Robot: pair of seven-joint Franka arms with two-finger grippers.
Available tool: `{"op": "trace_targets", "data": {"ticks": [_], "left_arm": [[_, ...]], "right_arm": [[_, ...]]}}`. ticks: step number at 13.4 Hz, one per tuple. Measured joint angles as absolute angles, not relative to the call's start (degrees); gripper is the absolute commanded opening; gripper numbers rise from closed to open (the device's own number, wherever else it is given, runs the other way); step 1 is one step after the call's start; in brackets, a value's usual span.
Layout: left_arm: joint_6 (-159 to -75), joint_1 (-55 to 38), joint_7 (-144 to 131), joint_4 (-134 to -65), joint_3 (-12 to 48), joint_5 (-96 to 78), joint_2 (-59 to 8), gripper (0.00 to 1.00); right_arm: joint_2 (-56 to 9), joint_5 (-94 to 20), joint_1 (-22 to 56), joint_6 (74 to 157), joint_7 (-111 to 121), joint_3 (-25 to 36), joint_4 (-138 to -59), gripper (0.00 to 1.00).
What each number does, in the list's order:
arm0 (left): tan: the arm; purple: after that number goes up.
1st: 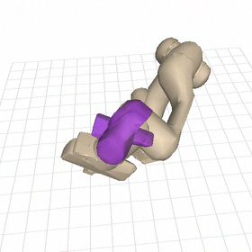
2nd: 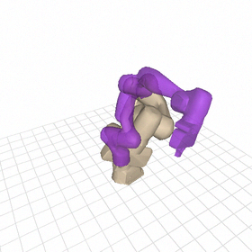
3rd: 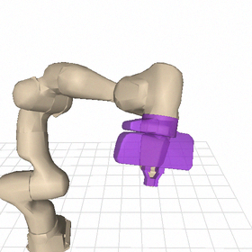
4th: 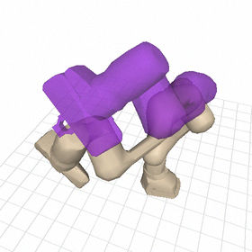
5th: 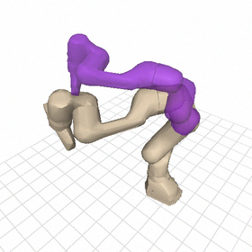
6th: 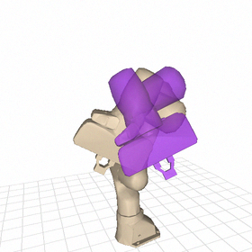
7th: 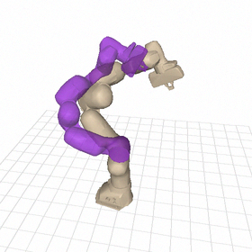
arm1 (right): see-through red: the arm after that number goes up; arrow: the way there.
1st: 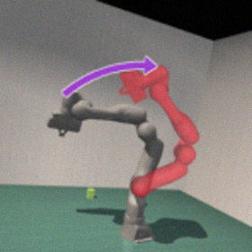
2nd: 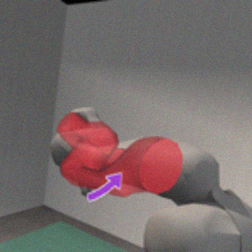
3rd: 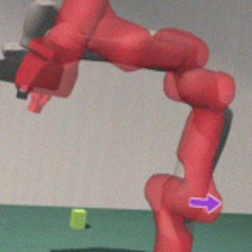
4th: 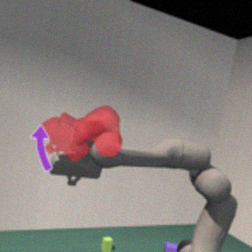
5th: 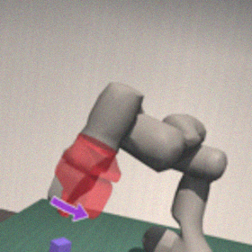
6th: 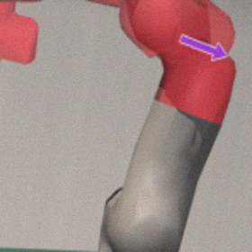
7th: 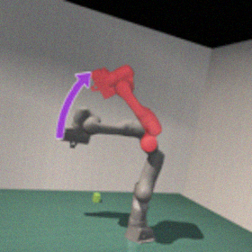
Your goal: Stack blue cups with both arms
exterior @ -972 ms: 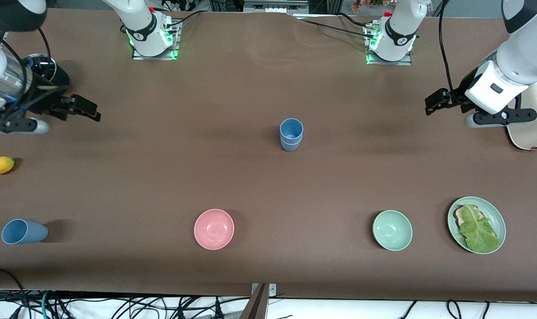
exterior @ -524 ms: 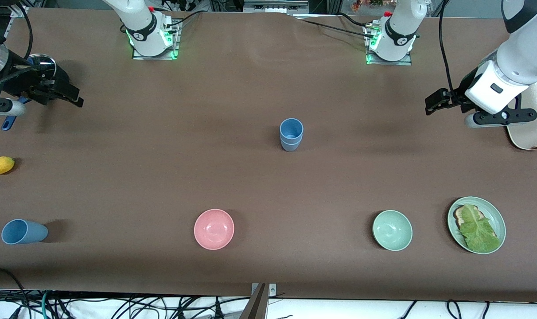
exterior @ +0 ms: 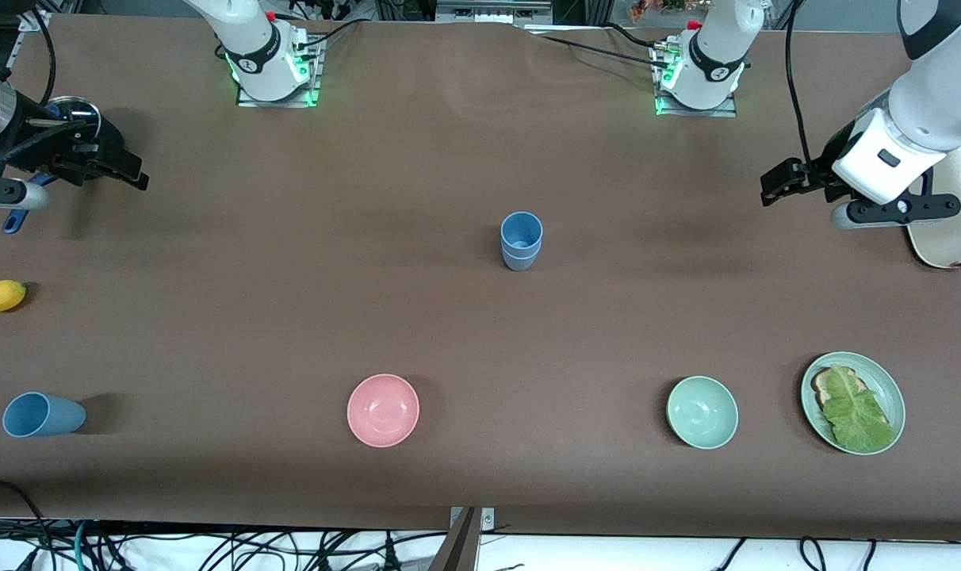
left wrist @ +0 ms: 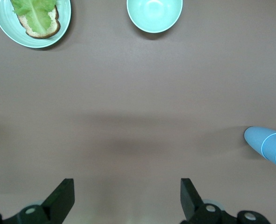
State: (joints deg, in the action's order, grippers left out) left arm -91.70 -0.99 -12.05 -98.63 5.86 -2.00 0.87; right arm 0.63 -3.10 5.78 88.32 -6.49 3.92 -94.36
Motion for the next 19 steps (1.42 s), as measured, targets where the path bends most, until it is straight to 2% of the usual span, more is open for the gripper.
{"op": "trace_targets", "data": {"ticks": [19], "left_arm": [[-91.70,-0.99,-12.00,-98.10,5.85,-2.00,0.87,1.00]], "right_arm": [[0.53,0.45,5.46,86.75,-2.42,3.92,-94.00,1.00]]}}
